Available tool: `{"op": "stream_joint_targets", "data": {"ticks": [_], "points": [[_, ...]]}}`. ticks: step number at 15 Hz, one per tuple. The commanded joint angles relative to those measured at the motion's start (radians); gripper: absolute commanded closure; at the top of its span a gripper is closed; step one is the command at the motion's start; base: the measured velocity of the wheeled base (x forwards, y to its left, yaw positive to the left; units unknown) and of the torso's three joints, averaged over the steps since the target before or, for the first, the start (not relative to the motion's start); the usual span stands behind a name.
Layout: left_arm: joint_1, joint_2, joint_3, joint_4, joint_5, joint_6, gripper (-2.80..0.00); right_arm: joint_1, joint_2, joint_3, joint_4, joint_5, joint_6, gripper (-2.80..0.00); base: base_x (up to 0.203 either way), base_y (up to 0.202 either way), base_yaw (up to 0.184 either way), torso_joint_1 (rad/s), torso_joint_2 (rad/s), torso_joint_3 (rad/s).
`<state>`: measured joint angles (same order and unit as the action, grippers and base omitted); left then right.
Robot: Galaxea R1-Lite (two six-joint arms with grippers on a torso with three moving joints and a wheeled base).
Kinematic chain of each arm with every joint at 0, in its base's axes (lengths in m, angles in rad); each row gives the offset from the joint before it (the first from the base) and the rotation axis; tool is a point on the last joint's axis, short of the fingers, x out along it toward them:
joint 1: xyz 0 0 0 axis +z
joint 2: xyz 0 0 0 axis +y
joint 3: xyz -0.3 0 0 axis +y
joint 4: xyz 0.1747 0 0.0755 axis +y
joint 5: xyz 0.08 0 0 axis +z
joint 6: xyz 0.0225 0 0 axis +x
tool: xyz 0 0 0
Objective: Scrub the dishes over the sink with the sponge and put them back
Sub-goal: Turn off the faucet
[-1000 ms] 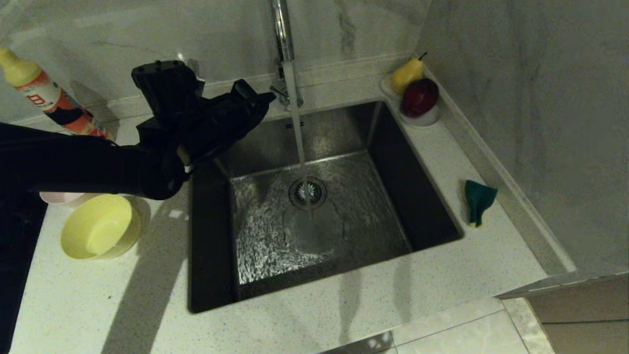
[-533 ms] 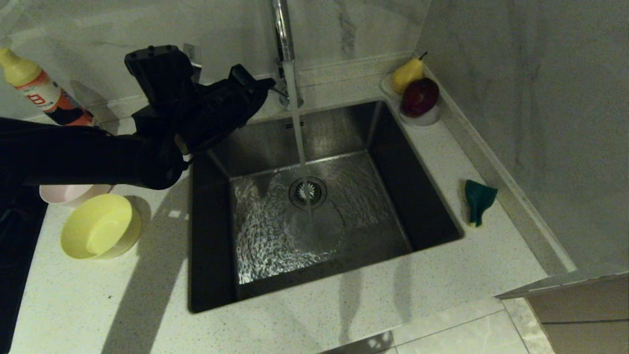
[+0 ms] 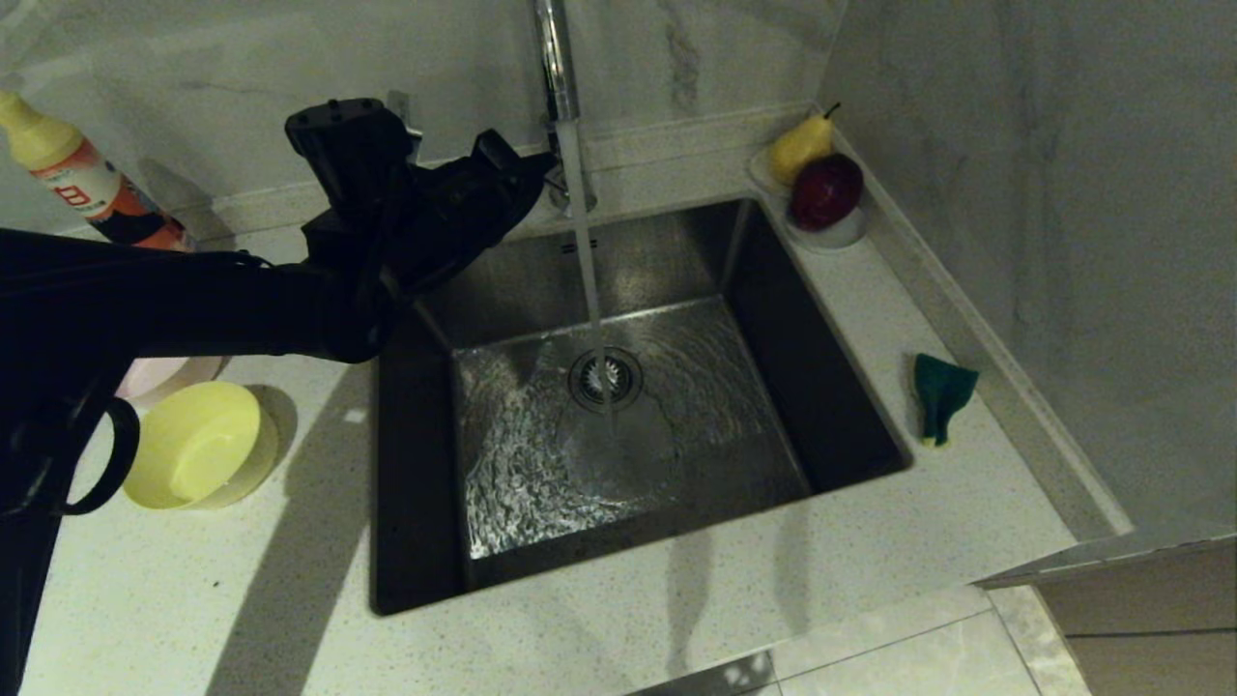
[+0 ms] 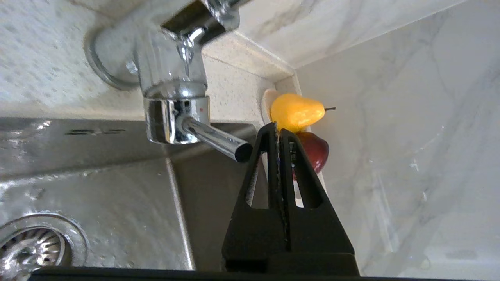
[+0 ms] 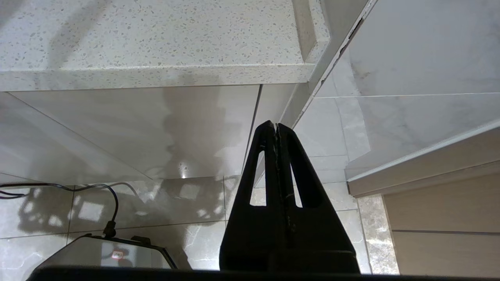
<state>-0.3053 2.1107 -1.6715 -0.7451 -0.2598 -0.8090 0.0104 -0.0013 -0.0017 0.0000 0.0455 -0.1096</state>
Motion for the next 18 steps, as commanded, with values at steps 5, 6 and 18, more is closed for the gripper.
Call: {"op": "stream_joint_targets", "data": {"ticks": [5,6,18], "points": [[0.001,0.048,-0.028,-0.001,0.013,-0.010,0.00,0.000,-0.003,0.000,0.000,0.000,-0.001,0.00,0.000,0.000,0.000,0.000,0.00,0.000],[0.002,0.058,-0.034,-0.002,0.021,-0.009,0.00,0.000,-0.003,0.000,0.000,0.000,-0.001,0.00,0.000,0.000,0.000,0.000,0.00,0.000],[0.056,0.091,-0.114,0.029,0.046,-0.008,0.00,0.000,-0.003,0.000,0.000,0.000,-0.001,0.00,0.000,0.000,0.000,0.000,0.00,0.000]]}}
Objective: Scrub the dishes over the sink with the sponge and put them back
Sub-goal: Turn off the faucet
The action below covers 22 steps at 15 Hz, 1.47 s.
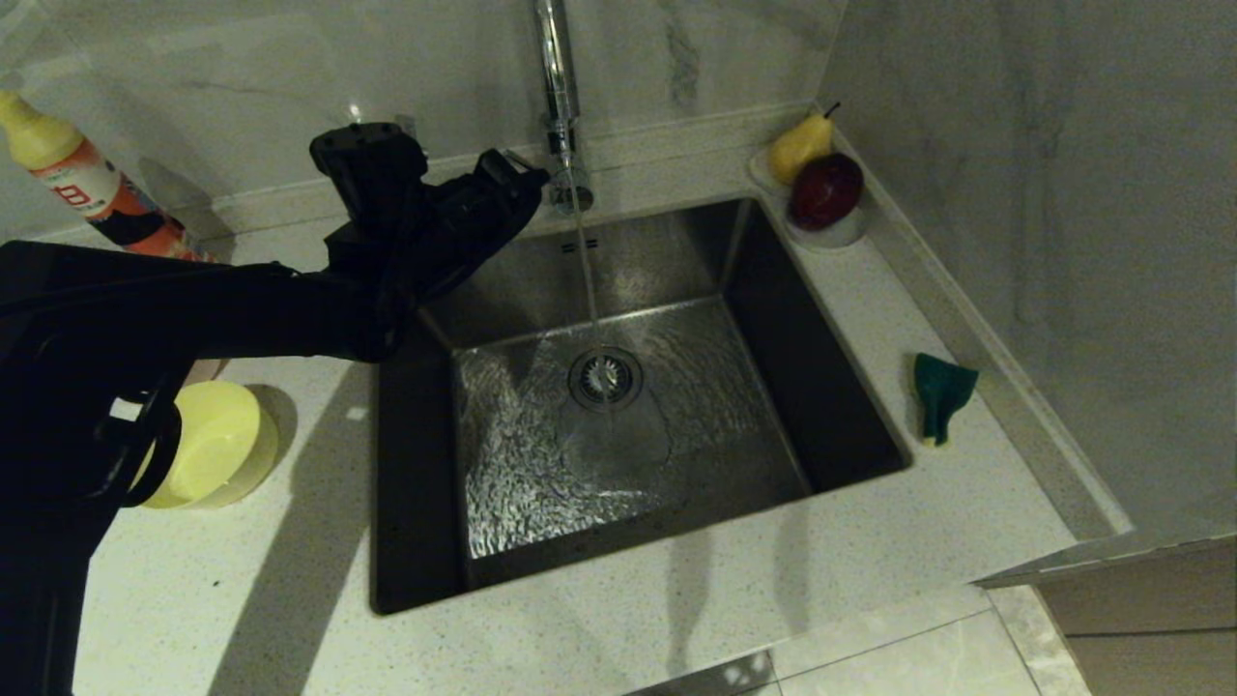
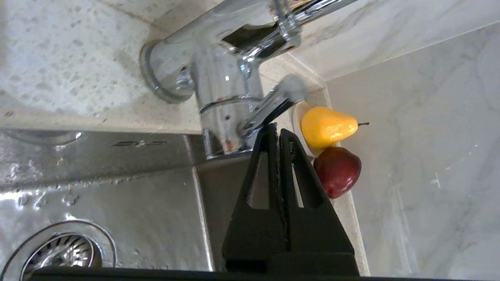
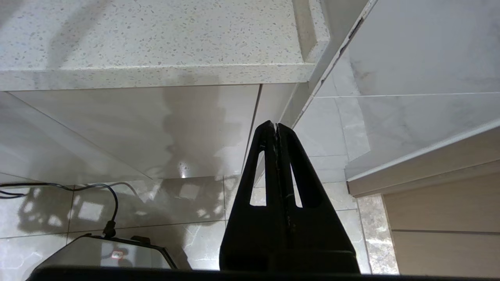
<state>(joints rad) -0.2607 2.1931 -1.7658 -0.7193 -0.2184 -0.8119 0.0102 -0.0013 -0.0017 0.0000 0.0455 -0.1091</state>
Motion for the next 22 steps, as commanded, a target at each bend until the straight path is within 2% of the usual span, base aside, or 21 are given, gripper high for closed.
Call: {"op": "stream_joint_targets", "data": {"ticks": [1,5,7,11,16,19,21,22], "points": [[0.015,0.014,-0.029,0.006,0.015,-0.005,0.00,0.001,-0.003,0.000,0.000,0.000,-0.001,0.00,0.000,0.000,0.000,0.000,0.00,0.000],[0.019,-0.013,-0.002,0.000,0.035,-0.009,0.00,0.001,-0.003,0.000,0.000,0.000,-0.001,0.00,0.000,0.000,0.000,0.000,0.00,0.000],[0.019,-0.072,0.058,-0.007,0.035,-0.024,0.00,0.001,-0.003,0.000,0.000,0.000,-0.001,0.00,0.000,0.000,0.000,0.000,0.00,0.000],[0.017,-0.270,0.260,-0.062,0.030,-0.036,0.00,0.001,-0.003,0.000,0.000,0.000,-0.001,0.00,0.000,0.000,0.000,0.000,0.00,0.000],[0.024,-0.594,0.537,-0.055,0.034,-0.017,0.00,0.001,-0.003,0.000,0.000,0.000,-0.001,0.00,0.000,0.000,0.000,0.000,0.00,0.000],[0.073,-0.857,0.723,0.062,0.039,0.099,0.00,0.001,-0.003,0.000,0.000,0.000,-0.001,0.00,0.000,0.000,0.000,0.000,0.00,0.000],[0.122,-1.011,0.787,0.268,0.075,0.175,0.00,0.001,-0.003,0.000,0.000,0.000,-0.001,0.00,0.000,0.000,0.000,0.000,0.00,0.000],[0.138,-1.070,0.801,0.431,0.140,0.203,0.00,0.001,-0.003,0.000,0.000,0.000,-0.001,0.00,0.000,0.000,0.000,0.000,0.00,0.000]]}}
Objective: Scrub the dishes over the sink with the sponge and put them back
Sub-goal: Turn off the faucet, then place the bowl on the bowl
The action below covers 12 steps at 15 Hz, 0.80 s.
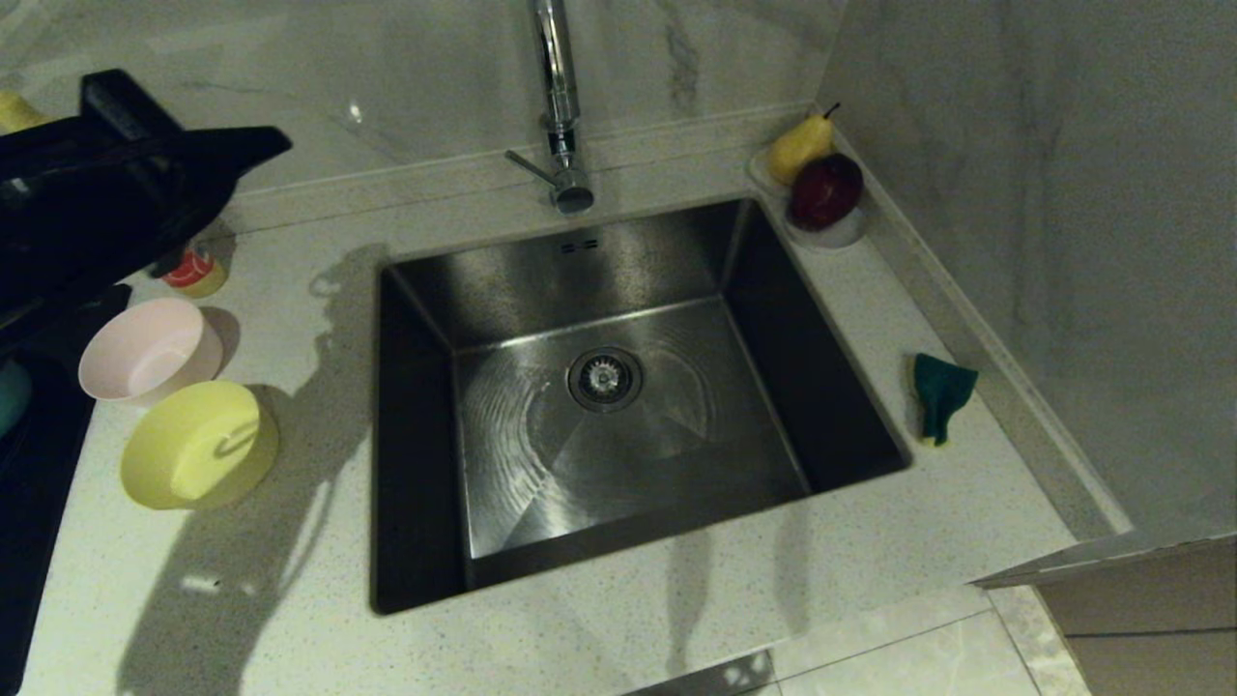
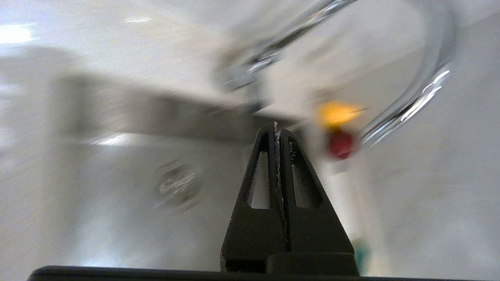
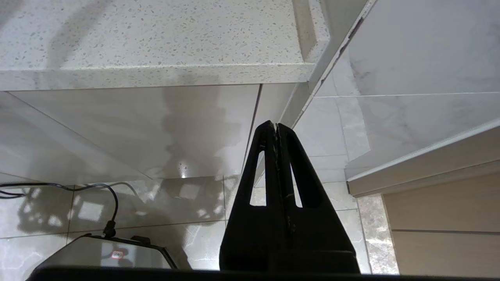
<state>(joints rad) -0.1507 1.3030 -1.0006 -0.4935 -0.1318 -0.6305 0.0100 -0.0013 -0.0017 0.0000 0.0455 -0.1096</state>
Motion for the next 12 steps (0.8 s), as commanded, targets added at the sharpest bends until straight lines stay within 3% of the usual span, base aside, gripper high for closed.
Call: {"op": "stream_joint_targets", "data": {"ticks": [1,4,6,9,12], "points": [[0.038,-0.223,0.046,0.306,0.168,0.046,0.00,0.001,-0.003,0.000,0.000,0.000,-0.002,0.00,0.000,0.000,0.000,0.000,0.00,0.000],[0.049,-0.320,0.088,0.432,0.504,0.174,0.00,0.001,-0.003,0.000,0.000,0.000,-0.001,0.00,0.000,0.000,0.000,0.000,0.00,0.000],[0.051,-0.345,0.105,0.470,0.669,0.257,0.00,0.001,-0.003,0.000,0.000,0.000,-0.001,0.00,0.000,0.000,0.000,0.000,0.00,0.000],[0.071,-0.253,0.083,0.478,0.760,0.266,0.00,0.001,-0.003,0.000,0.000,0.000,-0.001,0.00,0.000,0.000,0.000,0.000,0.00,0.000],[0.242,-0.093,-0.003,0.473,0.788,0.257,0.00,0.001,-0.003,0.000,0.000,0.000,-0.001,0.00,0.000,0.000,0.000,0.000,0.00,0.000]]}}
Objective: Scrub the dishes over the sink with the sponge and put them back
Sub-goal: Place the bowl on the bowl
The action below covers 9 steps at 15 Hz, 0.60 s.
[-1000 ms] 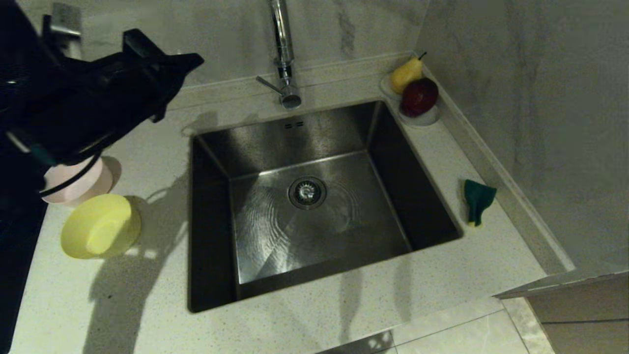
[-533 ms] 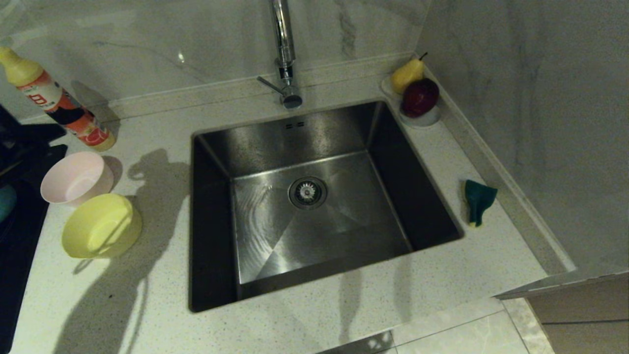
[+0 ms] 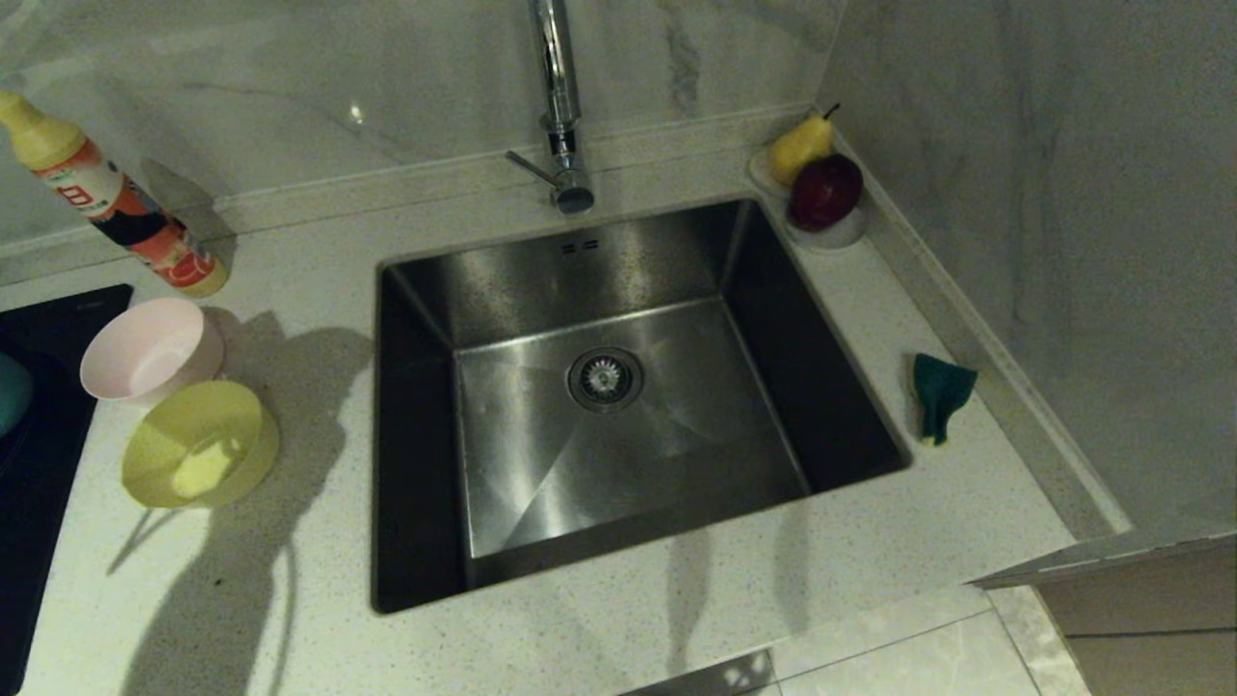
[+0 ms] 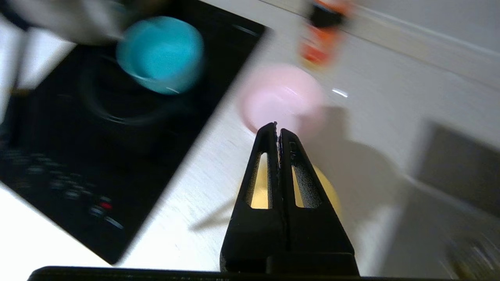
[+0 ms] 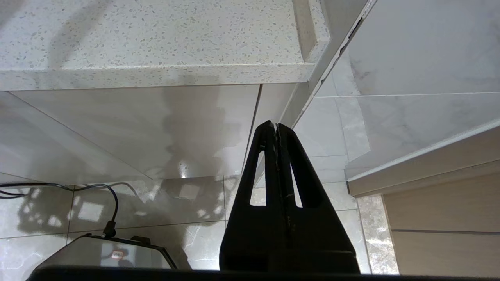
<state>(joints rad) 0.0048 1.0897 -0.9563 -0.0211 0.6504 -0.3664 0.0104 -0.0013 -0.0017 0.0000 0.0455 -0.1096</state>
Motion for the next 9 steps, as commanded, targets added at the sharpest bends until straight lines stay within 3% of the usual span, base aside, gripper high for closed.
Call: {"op": "stream_joint_targets", "data": {"ticks": [1,3,5,9], "points": [[0.161,0.188,-0.092,0.011,0.000,-0.027,0.00,0.000,-0.003,0.000,0.000,0.000,-0.001,0.00,0.000,0.000,0.000,0.000,0.00,0.000],[0.286,0.288,-0.167,0.065,-0.043,-0.090,0.00,0.000,-0.003,0.000,0.000,0.000,-0.001,0.00,0.000,0.000,0.000,0.000,0.00,0.000],[0.367,0.327,-0.186,0.083,-0.141,-0.115,0.00,0.000,-0.003,0.000,0.000,0.000,-0.001,0.00,0.000,0.000,0.000,0.000,0.00,0.000],[0.517,0.438,-0.257,0.084,-0.233,-0.172,0.00,0.000,-0.003,0.000,0.000,0.000,-0.001,0.00,0.000,0.000,0.000,0.000,0.00,0.000]]}}
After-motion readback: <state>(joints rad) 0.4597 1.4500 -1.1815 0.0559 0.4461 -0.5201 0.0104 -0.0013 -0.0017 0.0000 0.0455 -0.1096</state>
